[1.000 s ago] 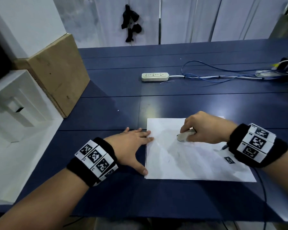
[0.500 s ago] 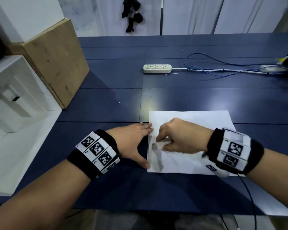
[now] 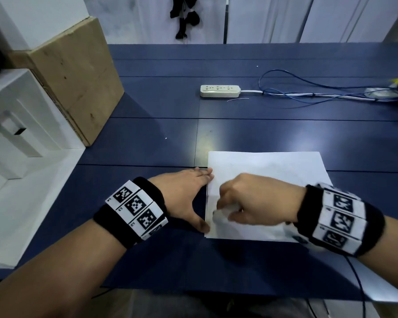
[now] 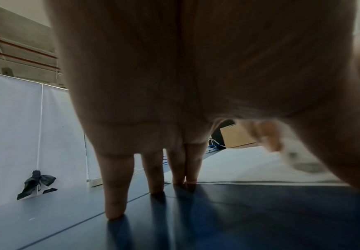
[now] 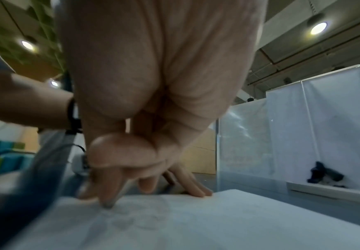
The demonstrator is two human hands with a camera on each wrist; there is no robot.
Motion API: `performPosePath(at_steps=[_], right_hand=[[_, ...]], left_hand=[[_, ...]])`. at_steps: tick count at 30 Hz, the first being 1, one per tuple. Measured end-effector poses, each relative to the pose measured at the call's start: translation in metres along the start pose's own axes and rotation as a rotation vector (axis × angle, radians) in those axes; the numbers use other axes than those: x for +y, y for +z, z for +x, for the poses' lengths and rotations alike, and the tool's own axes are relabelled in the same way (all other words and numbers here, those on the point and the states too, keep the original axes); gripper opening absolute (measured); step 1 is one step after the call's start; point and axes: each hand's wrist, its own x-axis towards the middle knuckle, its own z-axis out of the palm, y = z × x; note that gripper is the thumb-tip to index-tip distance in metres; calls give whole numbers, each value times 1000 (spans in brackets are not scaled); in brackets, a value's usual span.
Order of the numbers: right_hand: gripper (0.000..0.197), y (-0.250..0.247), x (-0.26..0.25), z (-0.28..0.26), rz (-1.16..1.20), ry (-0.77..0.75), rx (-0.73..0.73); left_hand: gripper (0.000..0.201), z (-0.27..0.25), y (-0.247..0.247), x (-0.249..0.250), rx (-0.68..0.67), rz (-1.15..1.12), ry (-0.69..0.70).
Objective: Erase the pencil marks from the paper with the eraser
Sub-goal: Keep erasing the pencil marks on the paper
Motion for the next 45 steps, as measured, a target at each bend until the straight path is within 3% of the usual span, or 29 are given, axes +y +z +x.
performPosePath(at_steps=[3,9,14,16,20,22,25,29,31,36,38,42,45], right_hand=[[30,-2,-5,-1,53,-33,-94],[25,-11,31,29,-20,193,46],[26,0,0,-1,25,-41,-106],[29,-4,-1,-3,66,-53,-145],[32,-11,28,21,8,120,3],[42,-9,40,25,14,200,62],[29,-5,22,14,-47,132,43],[32,-2,0,-1,91,-8,-90],[32,-1,10,8,115,58,-97],[34,-2,44,27,0,229,60],[39,2,35,20,4,144,39],[34,11,8,-1,112,4,-157],[30,3,21,13,62,50,-72]], left_hand=[[133,1,0,-1,-7,8,-4],[135,1,0,-1,-18,-3,-13],[132,0,0,0,-19,7,-12],[132,-1,-1,1,-22,7,-14],[132,0,-3,2,-21,7,-13],[133,1,-3,1,-24,1,-16],[135,3,-2,-1,-10,0,-21],[136,5,-3,-1,-1,23,-8],[138,6,-4,-1,-10,24,-7],[138,4,-8,2,-21,15,-12],[137,4,-8,3,-21,24,-14],[139,5,-6,3,-23,33,-20],[138,4,-7,4,-22,41,-19]])
